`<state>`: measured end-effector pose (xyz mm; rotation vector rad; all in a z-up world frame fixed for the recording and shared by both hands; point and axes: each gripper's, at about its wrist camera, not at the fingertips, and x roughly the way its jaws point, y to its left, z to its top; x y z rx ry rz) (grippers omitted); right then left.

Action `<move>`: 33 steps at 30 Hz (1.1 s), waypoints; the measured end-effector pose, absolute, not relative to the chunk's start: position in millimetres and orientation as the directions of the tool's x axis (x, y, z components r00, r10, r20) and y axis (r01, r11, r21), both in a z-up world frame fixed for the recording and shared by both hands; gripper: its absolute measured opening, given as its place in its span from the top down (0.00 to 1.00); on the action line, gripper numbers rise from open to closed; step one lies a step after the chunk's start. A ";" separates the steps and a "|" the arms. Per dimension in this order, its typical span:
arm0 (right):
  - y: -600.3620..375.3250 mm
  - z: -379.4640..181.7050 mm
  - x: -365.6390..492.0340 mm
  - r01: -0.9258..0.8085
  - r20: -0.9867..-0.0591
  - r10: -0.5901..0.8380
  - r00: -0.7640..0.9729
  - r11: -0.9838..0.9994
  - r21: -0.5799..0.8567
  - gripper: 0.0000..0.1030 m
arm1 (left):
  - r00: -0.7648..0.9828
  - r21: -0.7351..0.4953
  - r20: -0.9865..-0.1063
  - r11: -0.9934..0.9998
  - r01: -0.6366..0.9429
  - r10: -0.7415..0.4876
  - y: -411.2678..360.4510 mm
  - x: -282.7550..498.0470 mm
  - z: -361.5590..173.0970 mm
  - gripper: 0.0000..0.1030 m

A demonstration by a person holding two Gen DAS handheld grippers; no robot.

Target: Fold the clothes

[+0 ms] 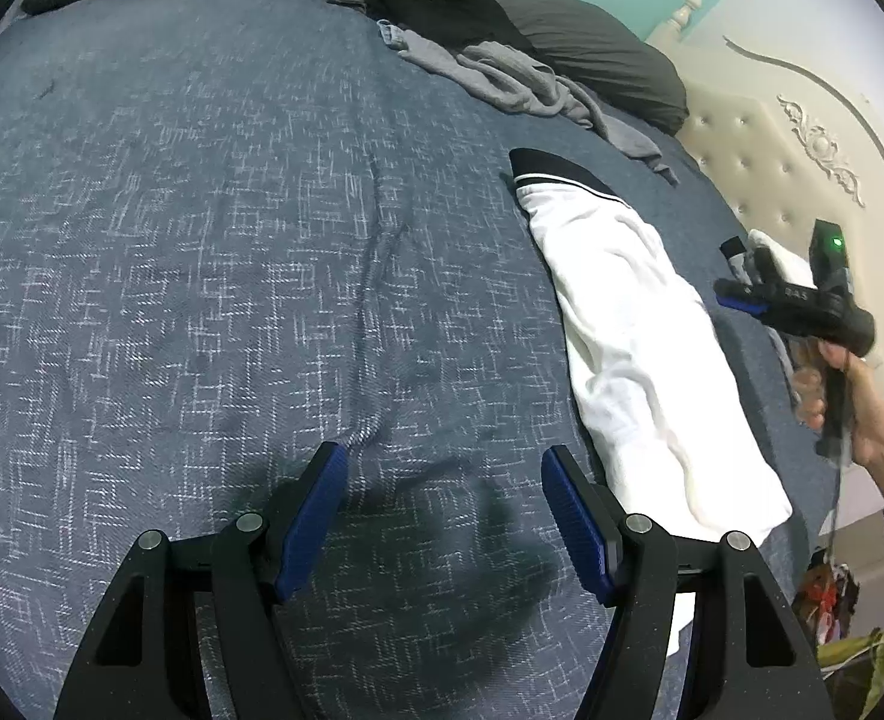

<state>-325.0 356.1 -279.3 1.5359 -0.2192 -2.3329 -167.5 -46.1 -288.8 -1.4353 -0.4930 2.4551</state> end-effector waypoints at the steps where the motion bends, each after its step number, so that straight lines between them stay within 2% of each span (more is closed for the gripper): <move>1: 354.5 -279.8 -321.2 0.205 -0.864 -0.372 -0.340 -0.926 0.318 0.75 | -0.481 -0.411 -0.789 -0.911 -0.049 0.382 -45.5 -167.6 -288.6 0.31; 5: 345.9 -286.4 -302.3 0.245 -0.893 -0.371 -0.255 -0.918 0.312 0.75 | -0.479 -0.413 -0.788 -0.909 -0.054 0.387 -42.5 -167.2 -288.5 0.31; 10: 347.4 -291.8 -285.4 0.250 -0.885 -0.398 -0.243 -0.907 0.339 0.75 | -0.477 -0.416 -0.787 -0.907 -0.060 0.392 -38.9 -166.7 -288.5 0.31; 13: 349.6 -294.7 -281.5 0.249 -0.881 -0.404 -0.248 -0.905 0.345 0.94 | -0.473 -0.418 -0.787 -0.906 -0.060 0.395 -38.3 -166.4 -289.5 0.31; 16: 356.2 -295.5 -284.2 0.216 -0.881 -0.387 -0.272 -0.917 0.336 0.99 | -0.468 -0.423 -0.788 -0.904 -0.060 0.400 -37.9 -166.8 -291.1 0.31; 26: 377.8 -301.6 -282.5 0.140 -0.874 -0.387 -0.292 -0.922 0.362 0.99 | -0.459 -0.426 -0.788 -0.902 -0.072 0.410 -32.2 -167.9 -292.4 0.31; 30: 375.6 -291.8 -280.2 0.154 -0.843 -0.448 -0.298 -0.894 0.421 0.98 | -0.454 -0.414 -0.794 -0.906 -0.084 0.405 -26.0 -167.8 -291.6 0.31; 33: 370.8 -281.2 -274.9 0.175 -0.840 -0.461 -0.287 -0.887 0.427 0.94 | -0.456 -0.419 -0.789 -0.903 -0.092 0.412 -22.4 -167.0 -289.8 0.31</move>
